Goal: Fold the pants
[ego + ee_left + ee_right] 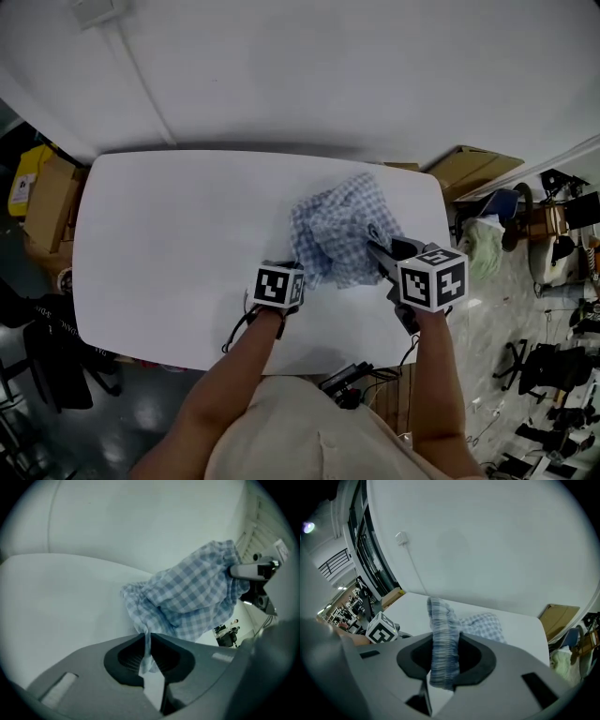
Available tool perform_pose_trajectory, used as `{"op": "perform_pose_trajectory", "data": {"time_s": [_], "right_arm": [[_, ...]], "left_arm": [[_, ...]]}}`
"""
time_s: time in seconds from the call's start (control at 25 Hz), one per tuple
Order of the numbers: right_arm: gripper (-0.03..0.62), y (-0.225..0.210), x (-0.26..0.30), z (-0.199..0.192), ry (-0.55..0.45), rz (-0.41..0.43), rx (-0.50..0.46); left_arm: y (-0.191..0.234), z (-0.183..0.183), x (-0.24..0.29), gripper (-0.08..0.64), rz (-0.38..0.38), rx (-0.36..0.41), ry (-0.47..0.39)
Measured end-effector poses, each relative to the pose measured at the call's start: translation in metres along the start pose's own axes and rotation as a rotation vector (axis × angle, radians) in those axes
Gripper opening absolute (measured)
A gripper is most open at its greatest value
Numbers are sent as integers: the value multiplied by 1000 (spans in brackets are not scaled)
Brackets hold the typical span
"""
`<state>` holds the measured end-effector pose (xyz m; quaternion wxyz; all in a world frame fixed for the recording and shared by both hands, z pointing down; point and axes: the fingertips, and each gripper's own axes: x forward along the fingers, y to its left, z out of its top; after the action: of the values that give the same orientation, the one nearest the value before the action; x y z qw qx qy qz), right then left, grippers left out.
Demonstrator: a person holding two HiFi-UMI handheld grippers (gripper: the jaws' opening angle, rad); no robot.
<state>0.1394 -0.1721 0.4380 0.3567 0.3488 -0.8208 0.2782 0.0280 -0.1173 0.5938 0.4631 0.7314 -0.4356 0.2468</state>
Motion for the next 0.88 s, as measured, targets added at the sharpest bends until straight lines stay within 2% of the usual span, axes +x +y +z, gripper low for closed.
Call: {"op": "perform_pose_trajectory", "data": {"time_s": [0.2, 0.4, 0.48, 0.68, 0.88], "right_arm": [[103, 21, -4, 3, -16, 28, 7], [103, 46, 0, -3, -20, 66, 35], [103, 52, -1, -4, -21, 76, 52], [103, 70, 2, -10, -26, 100, 85], [103, 92, 17, -16, -2, 140, 113]], "left_arm": [[52, -10, -50, 46, 102, 80, 10], [108, -27, -110, 45, 194, 129, 46], [133, -35, -137, 45, 233, 120, 59], [206, -58, -212, 45, 345, 43, 64], [276, -93, -285, 46, 511, -12, 129]]}}
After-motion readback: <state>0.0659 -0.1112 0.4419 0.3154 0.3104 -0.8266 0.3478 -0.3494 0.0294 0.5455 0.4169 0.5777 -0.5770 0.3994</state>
